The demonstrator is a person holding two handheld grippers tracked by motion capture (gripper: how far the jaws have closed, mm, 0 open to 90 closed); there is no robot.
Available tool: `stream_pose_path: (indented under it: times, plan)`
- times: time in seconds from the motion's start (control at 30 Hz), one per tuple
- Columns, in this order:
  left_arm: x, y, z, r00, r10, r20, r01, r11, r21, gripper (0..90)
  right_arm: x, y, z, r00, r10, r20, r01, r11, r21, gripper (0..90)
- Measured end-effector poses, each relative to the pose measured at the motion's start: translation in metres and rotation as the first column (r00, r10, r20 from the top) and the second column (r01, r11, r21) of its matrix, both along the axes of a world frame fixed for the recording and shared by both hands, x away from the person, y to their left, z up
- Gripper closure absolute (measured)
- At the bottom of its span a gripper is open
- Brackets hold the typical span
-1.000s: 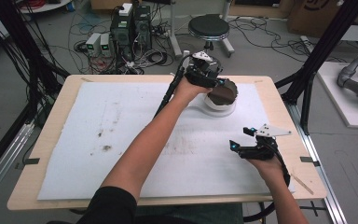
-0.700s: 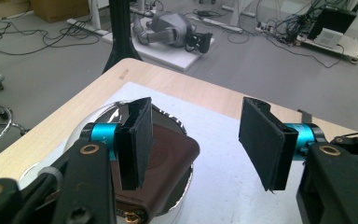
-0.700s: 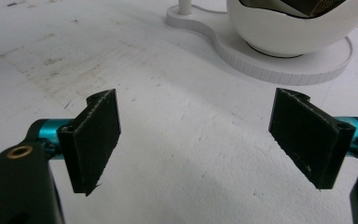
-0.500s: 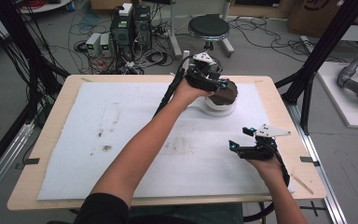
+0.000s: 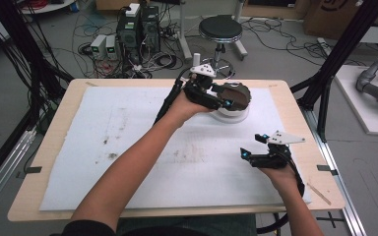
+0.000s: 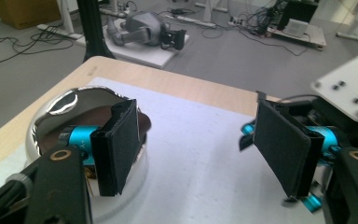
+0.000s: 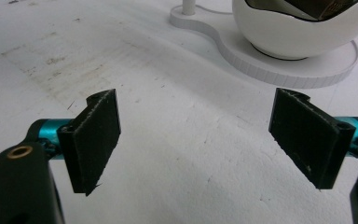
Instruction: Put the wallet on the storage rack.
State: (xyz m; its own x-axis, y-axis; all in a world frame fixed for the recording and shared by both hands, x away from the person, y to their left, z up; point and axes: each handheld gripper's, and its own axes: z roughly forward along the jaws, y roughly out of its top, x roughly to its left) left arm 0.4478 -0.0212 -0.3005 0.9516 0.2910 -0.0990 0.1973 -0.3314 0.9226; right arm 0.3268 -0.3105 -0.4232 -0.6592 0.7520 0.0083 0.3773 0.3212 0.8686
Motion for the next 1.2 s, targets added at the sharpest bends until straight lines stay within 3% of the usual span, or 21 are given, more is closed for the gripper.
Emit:
stream_pose_path:
  times: [0.17, 0.3, 0.53, 0.6, 0.7, 0.9, 1.13, 1.2]
  plan:
    - [-0.015, 0.024, -0.006, 0.9997, -0.024, 0.003, 0.024, 0.9997, -0.009, 29.2, 0.001, 0.003, 0.000, 1.0000, 0.005, -0.003, -0.005, 1.0000, -0.002, 16.6]
    - [-0.024, 0.047, -0.014, 0.9999, -0.014, -0.001, 0.014, 0.9998, -0.012, 28.1, 0.003, 0.005, -0.001, 1.0000, 0.008, 0.002, -0.008, 0.9999, -0.010, 16.6]
    - [-0.039, 0.088, -0.026, 0.9996, 0.028, -0.006, -0.028, 0.9995, -0.018, 25.9, 0.006, 0.009, -0.001, 0.9999, 0.015, -0.006, -0.015, 0.9998, -0.015, 16.6]
    - [-0.046, 0.100, -0.029, 0.9982, 0.059, 0.016, -0.058, 0.9982, -0.010, 25.6, 0.007, 0.010, -0.001, 0.9999, 0.014, -0.002, -0.014, 0.9998, -0.013, 16.6]
    - [-0.056, 0.118, -0.036, 0.9970, 0.076, 0.012, -0.076, 0.9968, -0.026, 24.9, 0.008, 0.011, -0.001, 0.9999, 0.016, -0.005, -0.016, 0.9997, -0.017, 16.6]
    - [-0.069, 0.150, -0.052, 0.9934, 0.114, 0.008, -0.114, 0.9934, -0.008, 22.0, 0.009, 0.011, -0.002, 0.9999, 0.013, -0.010, -0.014, 0.9998, -0.016, 16.6]
    - [-0.081, 0.176, -0.062, 0.9887, 0.150, 0.011, -0.150, 0.9887, -0.004, 21.3, 0.010, 0.011, -0.002, 0.9998, 0.017, -0.009, -0.017, 0.9996, -0.023, 16.6]
    - [-0.085, 0.182, -0.066, 0.9846, 0.174, 0.018, -0.174, 0.9847, 0.002, 20.3, 0.010, 0.011, -0.002, 0.9998, 0.017, -0.012, -0.017, 0.9997, -0.020, 16.6]
